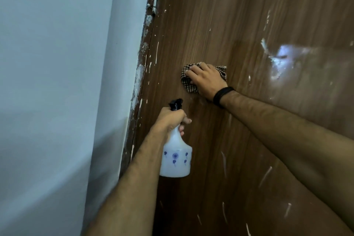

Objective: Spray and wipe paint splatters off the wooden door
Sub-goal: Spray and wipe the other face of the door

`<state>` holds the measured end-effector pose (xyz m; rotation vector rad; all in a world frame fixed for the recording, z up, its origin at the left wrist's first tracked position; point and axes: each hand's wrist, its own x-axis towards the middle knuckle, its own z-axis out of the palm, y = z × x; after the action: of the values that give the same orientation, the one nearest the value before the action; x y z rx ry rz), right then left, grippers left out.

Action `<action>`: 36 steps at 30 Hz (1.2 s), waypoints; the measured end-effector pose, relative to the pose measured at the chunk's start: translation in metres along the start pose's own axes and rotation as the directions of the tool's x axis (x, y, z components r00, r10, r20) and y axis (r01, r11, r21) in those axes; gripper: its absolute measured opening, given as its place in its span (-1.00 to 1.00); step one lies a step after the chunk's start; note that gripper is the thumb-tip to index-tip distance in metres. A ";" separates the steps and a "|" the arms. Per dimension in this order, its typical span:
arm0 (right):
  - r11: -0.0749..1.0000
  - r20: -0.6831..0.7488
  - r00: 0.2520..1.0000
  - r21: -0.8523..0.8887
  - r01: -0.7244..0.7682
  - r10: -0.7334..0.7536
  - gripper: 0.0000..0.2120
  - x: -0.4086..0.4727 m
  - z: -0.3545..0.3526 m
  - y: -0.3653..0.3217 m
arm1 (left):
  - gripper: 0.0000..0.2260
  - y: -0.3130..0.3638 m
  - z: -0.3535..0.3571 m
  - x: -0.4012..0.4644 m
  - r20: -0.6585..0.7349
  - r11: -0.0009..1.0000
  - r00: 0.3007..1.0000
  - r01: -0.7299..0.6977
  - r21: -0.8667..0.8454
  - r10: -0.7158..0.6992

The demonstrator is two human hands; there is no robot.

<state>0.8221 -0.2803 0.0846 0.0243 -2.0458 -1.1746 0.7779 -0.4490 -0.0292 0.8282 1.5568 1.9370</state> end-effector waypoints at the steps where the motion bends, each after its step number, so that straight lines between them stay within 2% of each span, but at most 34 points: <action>1: 1.000 0.013 1.000 0.012 -0.027 0.027 -0.67 -0.003 -0.007 0.006 | -0.87 0.000 0.009 -0.003 -0.005 1.000 1.000 -0.002 -0.004 0.002; 4: 0.995 0.038 0.996 0.047 -0.086 0.084 -0.68 -0.027 -0.031 0.029 | -0.87 0.003 0.038 -0.021 -0.013 1.000 1.000 -0.003 0.024 0.003; 7: 0.988 0.091 0.985 0.031 -0.152 0.149 -0.72 -0.059 -0.060 0.060 | -0.83 0.002 0.062 -0.038 -0.011 0.996 1.000 -0.007 0.092 0.008; 10: 0.974 0.085 0.971 0.001 -0.225 0.224 -0.69 -0.095 -0.088 0.097 | -0.76 0.006 0.080 -0.055 0.002 0.993 1.000 -0.010 0.120 0.010; 14: 0.970 0.120 0.966 0.045 -0.237 0.230 -0.64 -0.124 -0.105 0.112 | -0.75 0.008 0.094 -0.069 -0.010 0.986 1.000 0.002 0.168 -0.001; 18: 0.959 0.197 0.946 0.072 -0.275 0.256 -0.60 -0.133 -0.107 0.104 | -0.60 0.013 0.107 -0.073 -0.007 0.963 1.000 -0.001 0.270 0.003; 21: 0.970 0.213 0.952 0.062 -0.236 0.218 -0.63 -0.132 -0.110 0.116 | -0.62 0.021 0.116 -0.073 0.018 0.935 1.000 -0.013 0.354 0.007; 23: 0.978 0.176 0.965 0.047 -0.205 0.194 -0.64 -0.131 -0.109 0.127 | -0.67 0.025 0.119 -0.070 0.031 0.930 0.999 -0.005 0.367 -0.007; 27: 0.959 0.032 0.962 0.078 -0.273 0.271 -0.68 -0.130 -0.101 0.133 | -0.73 0.023 0.120 -0.055 0.056 0.914 0.997 0.033 0.404 -0.061; 30: 0.977 -0.050 0.976 0.040 -0.209 0.211 -0.65 -0.143 -0.080 0.121 | -0.71 0.010 0.113 -0.039 0.090 0.917 0.992 0.049 0.396 -0.091; 33: 0.998 -0.068 0.995 0.030 -0.064 0.066 -0.62 -0.151 -0.063 0.112 | -0.79 0.002 0.108 -0.027 0.110 0.930 0.991 0.037 0.365 -0.082; 36: 0.998 -0.052 0.997 -0.010 0.057 -0.057 -0.59 -0.146 -0.062 0.120 | -0.76 -0.004 0.105 -0.012 0.119 0.938 0.991 0.022 0.346 -0.067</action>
<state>1.0046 -0.2030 0.1038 0.1087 -2.0054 -1.2054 0.8631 -0.3875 -0.0182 1.0279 1.8459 1.5650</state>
